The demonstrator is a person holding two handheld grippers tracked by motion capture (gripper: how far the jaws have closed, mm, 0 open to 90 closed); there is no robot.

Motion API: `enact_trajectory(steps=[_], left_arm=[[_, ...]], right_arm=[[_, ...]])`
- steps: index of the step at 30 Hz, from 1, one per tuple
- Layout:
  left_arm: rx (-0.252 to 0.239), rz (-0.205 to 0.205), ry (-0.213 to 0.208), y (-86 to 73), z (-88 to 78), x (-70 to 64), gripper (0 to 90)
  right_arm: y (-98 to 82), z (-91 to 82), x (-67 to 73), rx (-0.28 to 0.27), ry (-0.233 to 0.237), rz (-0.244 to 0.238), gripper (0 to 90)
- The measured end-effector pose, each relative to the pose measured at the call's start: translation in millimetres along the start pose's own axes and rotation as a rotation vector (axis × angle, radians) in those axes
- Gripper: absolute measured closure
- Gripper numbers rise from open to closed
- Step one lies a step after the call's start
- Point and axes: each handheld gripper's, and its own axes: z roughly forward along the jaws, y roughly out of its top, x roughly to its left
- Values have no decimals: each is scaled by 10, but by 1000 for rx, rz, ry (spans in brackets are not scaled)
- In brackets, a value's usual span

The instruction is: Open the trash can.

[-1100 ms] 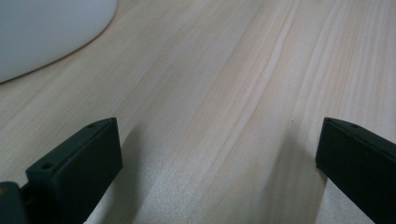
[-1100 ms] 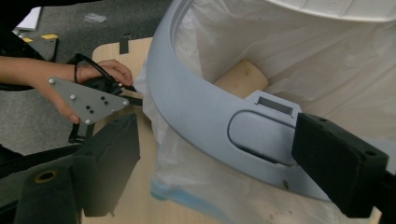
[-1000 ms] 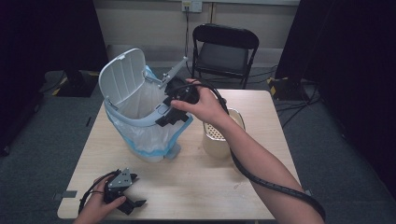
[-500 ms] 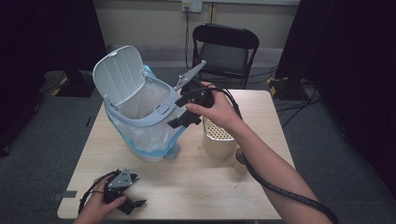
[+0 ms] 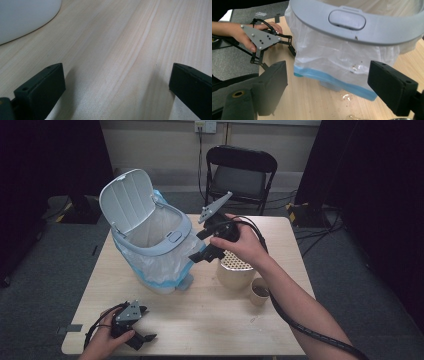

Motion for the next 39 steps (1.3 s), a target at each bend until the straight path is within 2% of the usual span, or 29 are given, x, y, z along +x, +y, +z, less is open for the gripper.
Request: enact_trajectory(steps=[9,12,14,23,30,39], left_arm=[[0,-1,0,0,0,-1,0],[3,4,-1,1,-3,3,0],[0,3,1,0,0,1,0],[-1,2,1,-1,1,1,0],[-1,-3,-2,-2,3,-2,0],[1,-5,-3,-2,2,-2,0]], right_arm=[[-220,-52,4,-2,-10,20,159],[-306,-78,1,-15,-12,41,159],[-367,-90,-11,-26,-13,36,159],[-652,-188,-36,-39,-34,81,157],[-775,-227,-55,-43,-42,96,155],[-900,-290,-2,-32,-54,100,155]])
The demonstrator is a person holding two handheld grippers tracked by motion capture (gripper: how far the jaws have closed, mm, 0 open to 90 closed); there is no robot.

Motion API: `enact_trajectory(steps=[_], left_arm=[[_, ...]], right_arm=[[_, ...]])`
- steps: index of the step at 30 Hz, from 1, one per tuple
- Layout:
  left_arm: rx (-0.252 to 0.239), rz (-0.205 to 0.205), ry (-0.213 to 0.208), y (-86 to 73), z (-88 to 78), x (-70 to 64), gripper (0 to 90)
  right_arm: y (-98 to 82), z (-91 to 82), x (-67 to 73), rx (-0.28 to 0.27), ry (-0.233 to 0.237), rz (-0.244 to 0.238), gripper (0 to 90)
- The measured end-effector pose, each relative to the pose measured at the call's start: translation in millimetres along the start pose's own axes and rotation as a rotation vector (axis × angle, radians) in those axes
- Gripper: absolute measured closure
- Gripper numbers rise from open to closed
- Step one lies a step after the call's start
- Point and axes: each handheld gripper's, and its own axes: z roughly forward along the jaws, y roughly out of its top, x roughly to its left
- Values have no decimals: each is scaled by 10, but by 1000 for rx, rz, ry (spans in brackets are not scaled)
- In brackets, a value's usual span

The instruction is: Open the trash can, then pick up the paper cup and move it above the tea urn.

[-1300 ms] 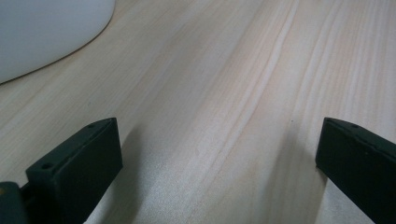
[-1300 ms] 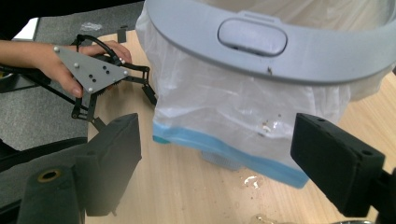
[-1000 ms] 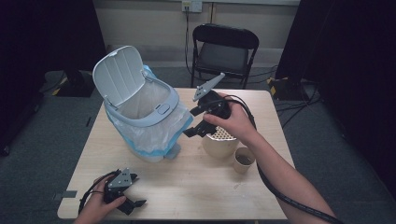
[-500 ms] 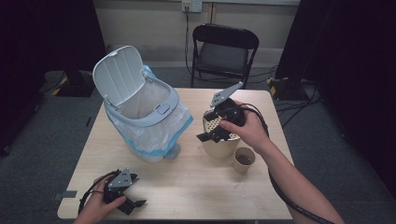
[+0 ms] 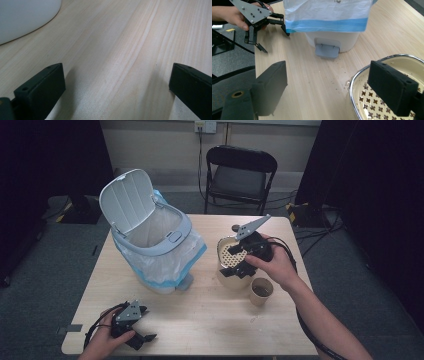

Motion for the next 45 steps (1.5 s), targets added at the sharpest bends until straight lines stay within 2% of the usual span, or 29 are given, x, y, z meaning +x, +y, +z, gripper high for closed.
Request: enact_trajectory(steps=[9,30,31,32,45], left_arm=[[1,5,1,1,-1,3,0],[0,0,0,0,0,-1,0],[1,10,2,0,-1,6,0],[-2,1,-1,-1,1,0,0],[1,5,1,1,-1,2,0]], right_arm=[[-181,-95,-2,-10,-7,20,153],[-654,-228,-103,-29,-34,92,153],[-701,-243,-120,-30,-38,98,153],[-701,-243,-120,-30,-38,98,153],[-949,-327,-141,-24,-64,114,153]])
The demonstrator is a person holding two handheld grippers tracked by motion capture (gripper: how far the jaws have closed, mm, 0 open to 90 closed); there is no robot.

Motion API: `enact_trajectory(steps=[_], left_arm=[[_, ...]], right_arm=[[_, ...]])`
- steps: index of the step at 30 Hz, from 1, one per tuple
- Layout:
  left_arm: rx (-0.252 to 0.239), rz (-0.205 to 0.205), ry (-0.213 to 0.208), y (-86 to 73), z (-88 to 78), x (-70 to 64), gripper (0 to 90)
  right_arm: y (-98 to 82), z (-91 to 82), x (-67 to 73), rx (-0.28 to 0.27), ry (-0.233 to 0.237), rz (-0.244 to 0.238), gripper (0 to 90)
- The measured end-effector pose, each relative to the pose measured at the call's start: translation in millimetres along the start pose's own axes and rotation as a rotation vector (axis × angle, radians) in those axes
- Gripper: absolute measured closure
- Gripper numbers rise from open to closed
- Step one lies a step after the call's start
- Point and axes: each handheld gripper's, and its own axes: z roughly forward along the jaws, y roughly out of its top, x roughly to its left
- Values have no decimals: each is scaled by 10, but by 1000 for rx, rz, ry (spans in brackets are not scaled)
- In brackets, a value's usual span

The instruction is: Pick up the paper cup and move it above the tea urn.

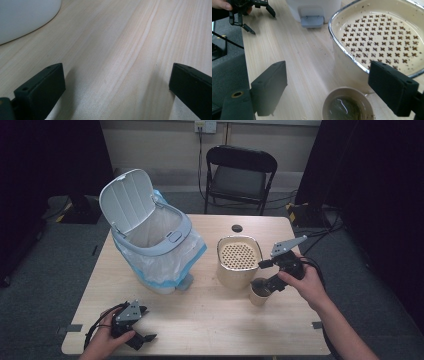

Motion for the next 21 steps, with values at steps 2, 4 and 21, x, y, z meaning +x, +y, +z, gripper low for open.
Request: enact_trajectory(steps=[2,4,21], left_arm=[[-4,-4,-1,-2,3,-2,0],[-4,-4,-2,-2,3,-2,0],[-3,2,2,-1,1,1,0]], right_arm=[[-39,-16,-4,-2,-2,10,152],[-76,-36,0,-6,-12,10,152],[-437,-159,-16,-21,-36,35,150]])
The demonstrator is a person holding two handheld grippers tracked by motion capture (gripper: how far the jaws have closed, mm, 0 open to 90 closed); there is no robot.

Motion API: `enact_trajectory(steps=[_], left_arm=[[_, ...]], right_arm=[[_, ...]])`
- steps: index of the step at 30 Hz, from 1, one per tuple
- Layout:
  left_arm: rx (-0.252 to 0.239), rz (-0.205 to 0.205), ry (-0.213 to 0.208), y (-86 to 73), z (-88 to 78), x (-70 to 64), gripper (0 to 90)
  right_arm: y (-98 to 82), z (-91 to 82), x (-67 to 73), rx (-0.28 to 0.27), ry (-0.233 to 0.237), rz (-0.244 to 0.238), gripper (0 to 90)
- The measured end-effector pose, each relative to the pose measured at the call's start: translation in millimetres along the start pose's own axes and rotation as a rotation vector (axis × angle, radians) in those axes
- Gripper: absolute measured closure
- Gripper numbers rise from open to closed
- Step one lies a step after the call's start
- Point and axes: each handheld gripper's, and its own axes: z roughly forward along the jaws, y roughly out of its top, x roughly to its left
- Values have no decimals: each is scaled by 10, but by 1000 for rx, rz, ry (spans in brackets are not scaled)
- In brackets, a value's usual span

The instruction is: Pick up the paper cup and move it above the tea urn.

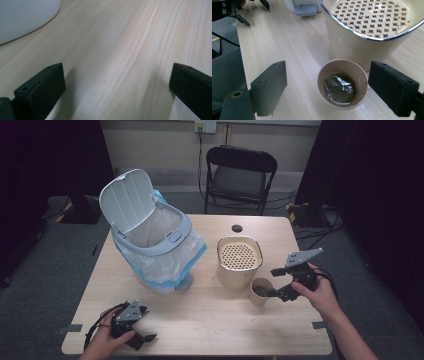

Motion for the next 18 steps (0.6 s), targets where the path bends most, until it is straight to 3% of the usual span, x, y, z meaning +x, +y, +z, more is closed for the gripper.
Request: enact_trajectory(steps=[18], left_arm=[[3,-2,-1,1,-1,-2,0]], right_arm=[[-354,-28,-52,-16,-11,51,150]])
